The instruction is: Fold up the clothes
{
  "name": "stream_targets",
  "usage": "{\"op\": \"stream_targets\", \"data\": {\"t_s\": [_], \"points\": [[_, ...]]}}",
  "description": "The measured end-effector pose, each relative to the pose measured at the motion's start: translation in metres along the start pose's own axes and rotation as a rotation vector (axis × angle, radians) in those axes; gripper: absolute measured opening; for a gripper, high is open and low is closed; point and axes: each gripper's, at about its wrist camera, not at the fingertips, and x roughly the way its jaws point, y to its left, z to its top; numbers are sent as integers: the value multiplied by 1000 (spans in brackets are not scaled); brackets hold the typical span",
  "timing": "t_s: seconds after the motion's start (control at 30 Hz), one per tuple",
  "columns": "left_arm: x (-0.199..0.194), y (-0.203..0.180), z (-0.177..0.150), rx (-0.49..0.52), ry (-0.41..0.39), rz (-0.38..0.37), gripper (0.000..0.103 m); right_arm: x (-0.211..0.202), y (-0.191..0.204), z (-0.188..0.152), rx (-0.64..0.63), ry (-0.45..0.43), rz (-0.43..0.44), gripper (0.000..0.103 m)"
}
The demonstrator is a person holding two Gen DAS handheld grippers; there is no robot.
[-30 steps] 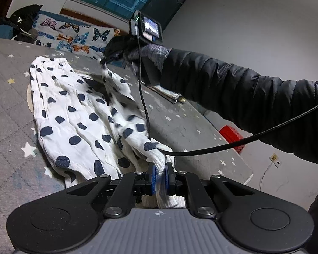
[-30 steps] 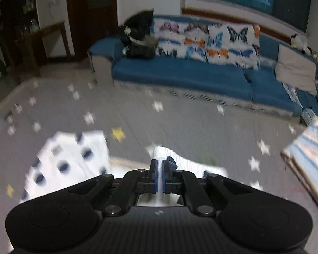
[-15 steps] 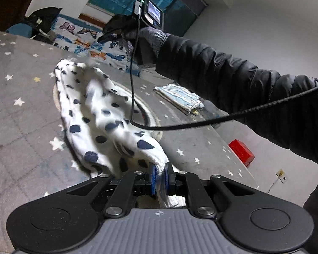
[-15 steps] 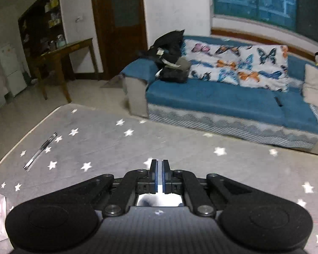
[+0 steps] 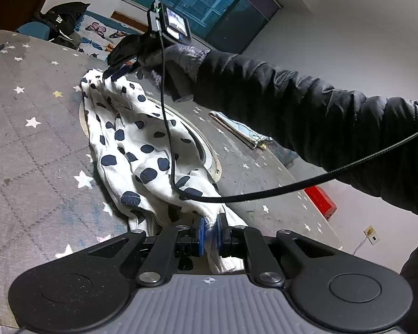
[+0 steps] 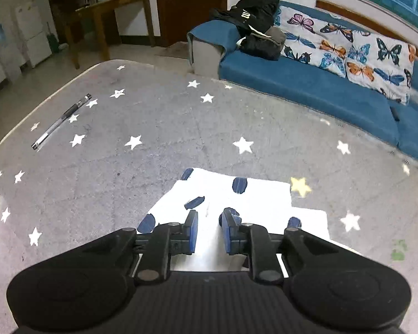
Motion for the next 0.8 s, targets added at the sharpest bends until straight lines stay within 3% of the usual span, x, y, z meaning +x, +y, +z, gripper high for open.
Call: {"op": "stream_targets", "data": {"t_s": [0.1,0.17,0.27,0.5,0.8], "points": [[1,1,0,-3,0,4,10,9,0,-3,13,0,-13,16],[1,1,1,0,-3,3,10,12,0,-6,22,0,-24,8],[0,-1,2,6,-8,1,10,0,-8,-7,47,-42,-17,4],[-3,-4,4,17,-26,-4,10,-37,-25,18,106,-171,-1,3],[-3,1,1,-13,-9,20,10,-15,-15,29,106,-161,47,3]]}}
